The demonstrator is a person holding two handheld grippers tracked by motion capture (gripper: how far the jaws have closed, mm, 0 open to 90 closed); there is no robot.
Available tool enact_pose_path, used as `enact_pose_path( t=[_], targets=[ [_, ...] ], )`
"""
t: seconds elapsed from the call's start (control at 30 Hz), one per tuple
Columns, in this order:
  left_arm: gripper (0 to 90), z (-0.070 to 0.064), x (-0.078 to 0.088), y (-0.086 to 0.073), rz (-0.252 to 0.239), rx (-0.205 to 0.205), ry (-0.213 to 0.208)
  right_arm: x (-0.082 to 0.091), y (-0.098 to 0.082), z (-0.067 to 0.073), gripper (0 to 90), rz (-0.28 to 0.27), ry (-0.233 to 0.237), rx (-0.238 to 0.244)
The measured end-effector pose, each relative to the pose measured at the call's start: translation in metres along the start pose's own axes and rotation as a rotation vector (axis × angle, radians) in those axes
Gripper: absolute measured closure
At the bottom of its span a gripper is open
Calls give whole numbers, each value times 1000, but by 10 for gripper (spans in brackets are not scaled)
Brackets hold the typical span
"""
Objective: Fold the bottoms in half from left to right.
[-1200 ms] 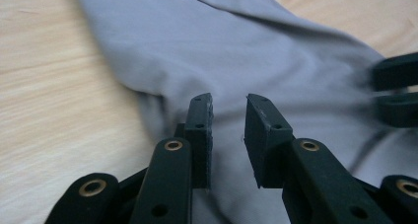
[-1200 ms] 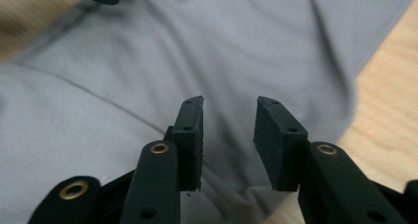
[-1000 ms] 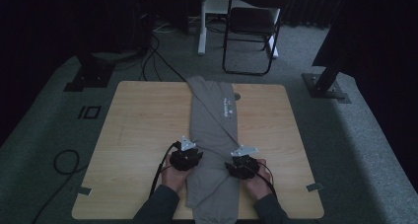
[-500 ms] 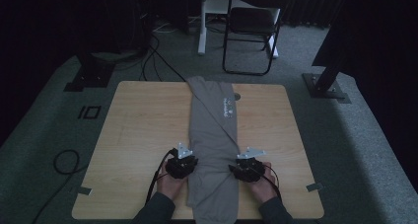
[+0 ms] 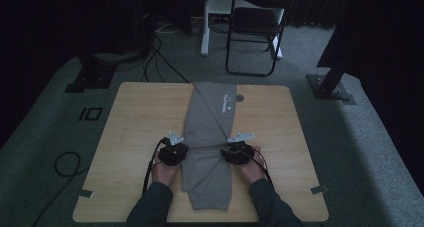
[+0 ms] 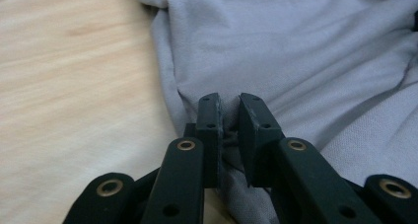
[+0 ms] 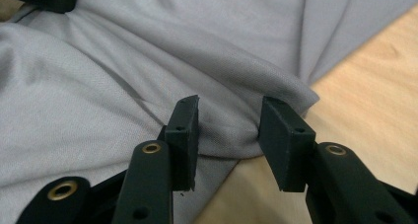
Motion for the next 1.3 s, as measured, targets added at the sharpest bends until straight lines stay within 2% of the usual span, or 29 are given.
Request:
enact_pose_path(
  t=[0.1, 0.2, 0.23, 0.3, 0.47, 0.57, 0.67, 0.7, 0.73, 0.83, 0.93, 1.1, 1.2, 1.27, 1.3],
  targets=[
    [800, 7, -3, 2, 2, 27, 5, -10, 11, -2, 594, 1, 4, 3],
    [786, 9, 0, -1, 5, 48, -24, -13, 14, -2, 591, 8, 7, -3],
    [773, 9, 2, -3, 2, 57, -40, -12, 14, -2, 591, 13, 8, -4],
    [759, 7, 7, -7, 4, 50, -64, -9, 11, 1, 585, 20, 12, -2],
    [758, 7, 24, -21, -11, 51, -94, 2, 0, 3, 569, 27, 21, 8],
    [765, 9, 32, -27, -16, 82, -131, 6, -4, 2, 566, 27, 27, 9],
    [766, 6, 38, -28, -15, 79, -172, 7, -5, 3, 565, 27, 29, 9],
    [767, 6, 38, -28, -15, 79, -172, 7, -5, 3, 565, 27, 29, 9],
    [767, 2, 39, -29, -14, 82, -200, 7, -5, 3, 565, 28, 28, 9],
    [764, -5, 40, -32, -5, 69, -224, 8, -5, 5, 552, 38, 16, 14],
    [751, -6, 45, -35, -16, 103, -251, 9, -4, 9, 548, 43, -2, 34],
    [654, -6, 49, -39, -16, 110, -258, 9, -5, 9, 543, 39, 14, 21],
    [626, -7, 48, -39, -9, 106, -259, 9, -6, 9, 541, 36, 17, 20],
    [697, -9, 48, -38, -1, 95, -247, 9, -6, 8, 540, 34, 19, 18],
    [794, -10, 48, -38, 4, 95, -250, 9, -7, 7, 537, 31, 24, 16]
  ],
)
Point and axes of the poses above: each handheld gripper's, and its own axes: x roughly backward along the jaws, y roughly out of its top, z roughly to its left, the point moved 1 cm from there along -x, roughly forward along the jaws, and after that the axes turned 10 degrees about y, right-handed, at the moved point
